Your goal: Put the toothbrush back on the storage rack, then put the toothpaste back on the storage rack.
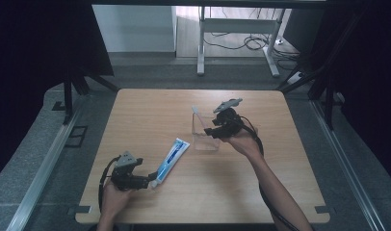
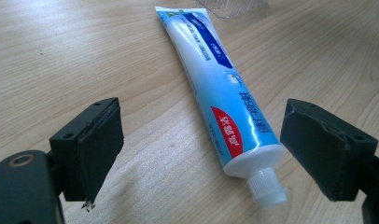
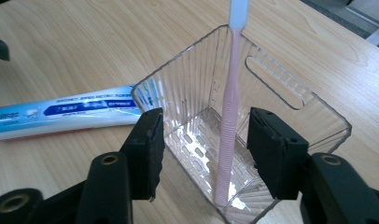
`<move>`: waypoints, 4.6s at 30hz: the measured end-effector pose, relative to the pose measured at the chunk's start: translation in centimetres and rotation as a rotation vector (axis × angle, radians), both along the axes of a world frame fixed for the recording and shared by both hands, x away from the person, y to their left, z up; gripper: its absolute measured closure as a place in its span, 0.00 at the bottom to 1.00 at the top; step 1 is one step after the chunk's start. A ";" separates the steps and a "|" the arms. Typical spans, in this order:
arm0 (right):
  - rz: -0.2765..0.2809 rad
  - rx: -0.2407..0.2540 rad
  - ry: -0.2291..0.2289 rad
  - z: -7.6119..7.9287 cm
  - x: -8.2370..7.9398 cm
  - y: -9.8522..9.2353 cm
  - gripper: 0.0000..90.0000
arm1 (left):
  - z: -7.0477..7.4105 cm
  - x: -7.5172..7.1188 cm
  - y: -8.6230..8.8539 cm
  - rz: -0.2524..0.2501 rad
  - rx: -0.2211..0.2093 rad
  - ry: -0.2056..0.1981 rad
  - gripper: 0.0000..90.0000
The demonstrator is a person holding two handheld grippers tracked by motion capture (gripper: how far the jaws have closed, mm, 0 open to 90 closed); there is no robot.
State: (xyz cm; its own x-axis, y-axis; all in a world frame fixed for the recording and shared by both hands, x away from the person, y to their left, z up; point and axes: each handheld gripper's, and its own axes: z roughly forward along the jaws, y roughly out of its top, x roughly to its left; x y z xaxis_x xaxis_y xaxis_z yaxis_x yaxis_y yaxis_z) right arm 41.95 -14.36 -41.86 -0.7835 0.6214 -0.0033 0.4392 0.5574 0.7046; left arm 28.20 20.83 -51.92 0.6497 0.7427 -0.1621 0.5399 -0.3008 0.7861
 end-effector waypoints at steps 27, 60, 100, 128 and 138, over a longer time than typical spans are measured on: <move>0.024 0.005 -0.048 0.5 -2.6 -2.3 0.17 | 0.0 -0.1 0.0 -0.002 0.004 -0.003 0.15; 0.001 0.001 -0.056 -0.8 -7.5 -7.1 0.02 | -0.1 -0.1 -0.3 -0.018 0.010 -0.013 0.15; -0.125 0.088 -0.011 -7.4 -14.4 -12.9 0.00 | -0.2 -0.2 -1.0 -0.050 0.032 0.004 0.15; -0.141 0.023 -0.016 -10.6 -15.2 -14.0 0.00 | 0.1 -0.1 -2.4 -0.067 0.108 0.043 0.17; -0.140 0.002 -0.005 -10.6 -15.2 -14.3 0.02 | 1.0 -0.3 -2.8 -0.067 0.114 0.041 0.39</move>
State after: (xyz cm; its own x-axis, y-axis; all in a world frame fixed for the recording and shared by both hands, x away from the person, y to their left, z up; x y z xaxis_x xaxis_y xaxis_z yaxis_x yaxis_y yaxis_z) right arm 26.78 -28.70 -52.44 -0.6892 0.7246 -0.0053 0.5089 0.4893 0.7083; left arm 27.89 18.00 -50.94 0.6931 0.7129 -0.1069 0.5469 -0.4234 0.7222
